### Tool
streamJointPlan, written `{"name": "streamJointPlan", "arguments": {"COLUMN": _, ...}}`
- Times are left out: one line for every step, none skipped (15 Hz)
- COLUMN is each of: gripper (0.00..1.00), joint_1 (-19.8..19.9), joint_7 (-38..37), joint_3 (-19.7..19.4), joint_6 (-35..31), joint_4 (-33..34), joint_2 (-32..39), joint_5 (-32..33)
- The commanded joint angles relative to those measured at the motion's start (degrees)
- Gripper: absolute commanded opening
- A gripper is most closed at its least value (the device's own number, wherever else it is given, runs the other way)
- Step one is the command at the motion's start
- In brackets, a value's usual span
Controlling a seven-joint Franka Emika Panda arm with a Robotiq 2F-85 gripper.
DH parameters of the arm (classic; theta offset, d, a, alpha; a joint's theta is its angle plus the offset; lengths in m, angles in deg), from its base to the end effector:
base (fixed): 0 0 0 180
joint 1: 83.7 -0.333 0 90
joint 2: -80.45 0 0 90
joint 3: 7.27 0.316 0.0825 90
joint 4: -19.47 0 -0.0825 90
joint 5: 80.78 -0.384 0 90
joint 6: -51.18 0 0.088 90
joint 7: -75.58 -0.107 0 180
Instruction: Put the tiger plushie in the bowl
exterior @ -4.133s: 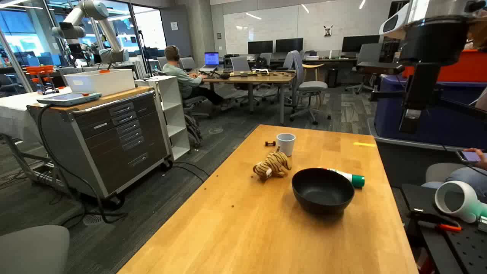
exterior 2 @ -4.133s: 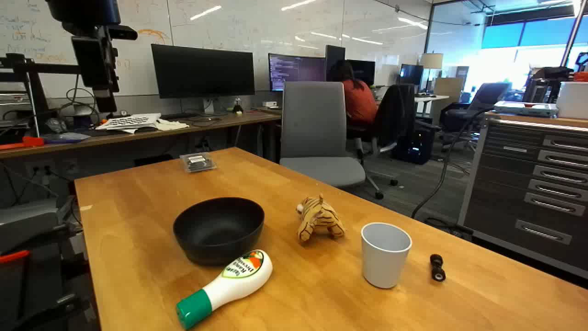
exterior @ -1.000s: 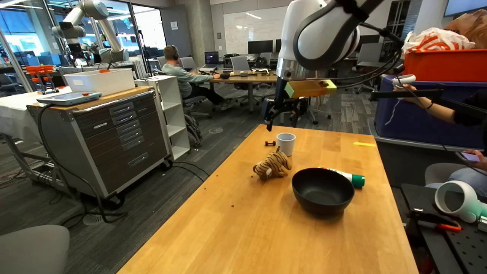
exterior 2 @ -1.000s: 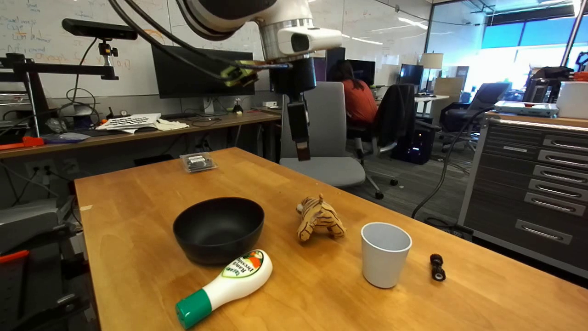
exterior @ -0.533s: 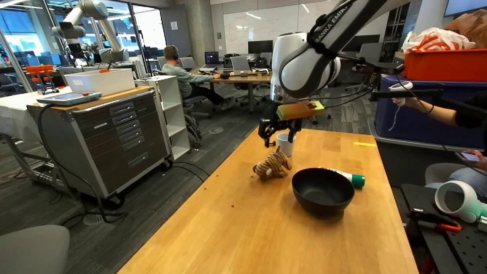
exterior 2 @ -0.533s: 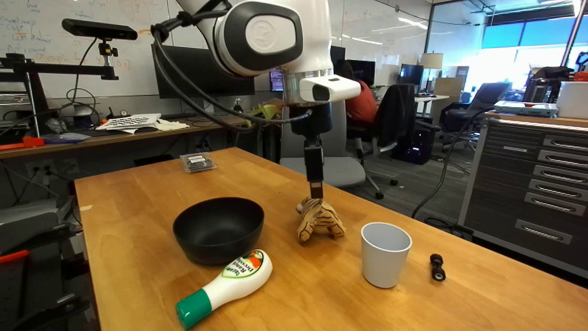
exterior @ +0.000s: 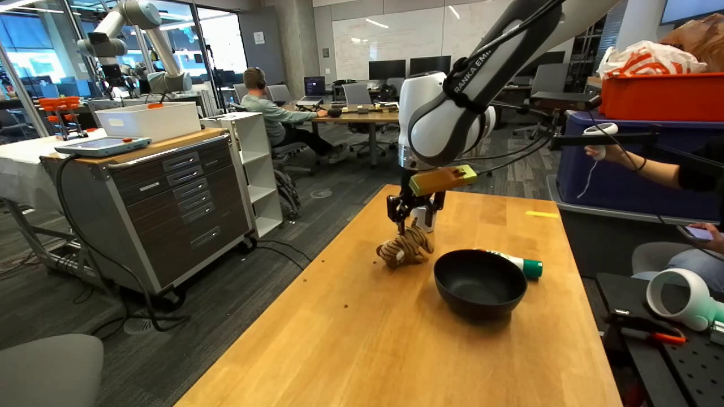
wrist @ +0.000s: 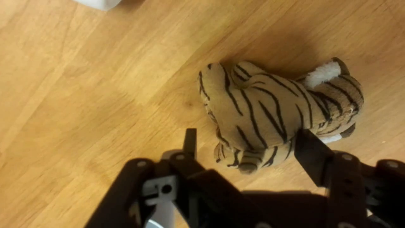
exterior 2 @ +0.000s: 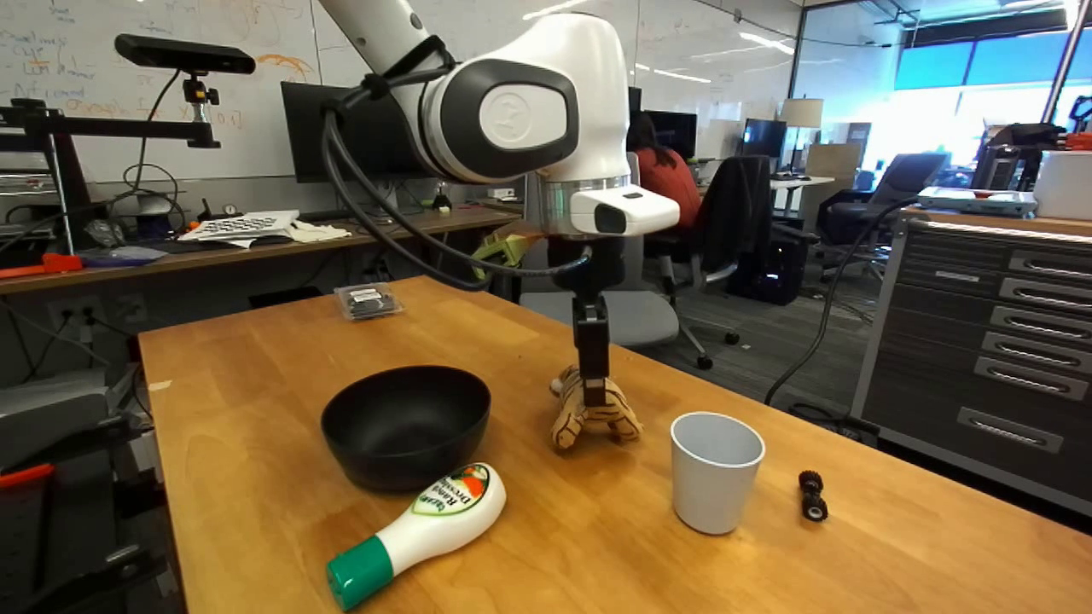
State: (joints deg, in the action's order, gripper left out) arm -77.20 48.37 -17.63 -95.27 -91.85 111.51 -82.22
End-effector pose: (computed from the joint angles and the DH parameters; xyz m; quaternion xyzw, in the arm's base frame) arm 0.6040 -0.1785 0.2120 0.9271 -0.3706 0.0434 0.0348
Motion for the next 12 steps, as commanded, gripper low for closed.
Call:
{"name": "streamJointPlan", "arguments": {"gripper": 0.49, "joint_1": -0.46, "joint_7": 2.5, "joint_3": -0.19, "joint_6": 1.03, "joint_4": 1.99, "joint_2": 1.03, "joint_5": -1.32}}
{"name": "streamJointPlan", "arguments": {"gripper": 0.42, "joint_1": -0.53, "joint_7": 2.64, "joint_3": -0.2, "joint_6": 0.86, "joint_4": 1.89, "joint_2": 0.92, "joint_5": -1.33}}
{"name": "streamJointPlan", "arguments": {"gripper": 0.33, "joint_1": -0.59, "joint_7": 2.78, "joint_3": -0.19, "joint_6": 0.69, "joint_4": 1.79, "joint_2": 0.79, "joint_5": -1.35}}
{"name": "streamJointPlan", "arguments": {"gripper": 0.27, "joint_1": -0.65, "joint_7": 2.81, "joint_3": -0.21, "joint_6": 0.54, "joint_4": 1.76, "joint_2": 0.71, "joint_5": -1.38}}
{"name": "streamJointPlan", "arguments": {"gripper": 0.18, "joint_1": -0.62, "joint_7": 2.82, "joint_3": -0.17, "joint_6": 0.37, "joint_4": 1.73, "joint_2": 0.61, "joint_5": -1.53}}
{"name": "streamJointPlan", "arguments": {"gripper": 0.12, "joint_1": -0.57, "joint_7": 2.84, "joint_3": -0.12, "joint_6": 0.33, "joint_4": 1.75, "joint_2": 0.55, "joint_5": -1.68}}
{"name": "streamJointPlan", "arguments": {"gripper": 0.09, "joint_1": -0.53, "joint_7": 2.89, "joint_3": -0.1, "joint_6": 0.3, "joint_4": 1.79, "joint_2": 0.51, "joint_5": -1.79}}
{"name": "streamJointPlan", "arguments": {"gripper": 0.09, "joint_1": -0.53, "joint_7": 2.85, "joint_3": -0.11, "joint_6": 0.13, "joint_4": 1.74, "joint_2": 0.37, "joint_5": -1.89}}
{"name": "streamJointPlan", "arguments": {"gripper": 0.07, "joint_1": -0.48, "joint_7": 2.93, "joint_3": -0.04, "joint_6": 0.07, "joint_4": 1.66, "joint_2": 0.16, "joint_5": -2.07}}
{"name": "streamJointPlan", "arguments": {"gripper": 0.06, "joint_1": -0.46, "joint_7": 2.99, "joint_3": 0.05, "joint_6": 0.08, "joint_4": 1.47, "joint_2": -0.22, "joint_5": -2.29}}
{"name": "streamJointPlan", "arguments": {"gripper": 0.1, "joint_1": -0.45, "joint_7": 3.09, "joint_3": 0.15, "joint_6": 0.3, "joint_4": 1.22, "joint_2": -0.72, "joint_5": -2.5}}
{"name": "streamJointPlan", "arguments": {"gripper": 0.09, "joint_1": -0.61, "joint_7": 3.14, "joint_3": 0.13, "joint_6": 0.54, "joint_4": 0.72, "joint_2": -1.54, "joint_5": -2.54}}
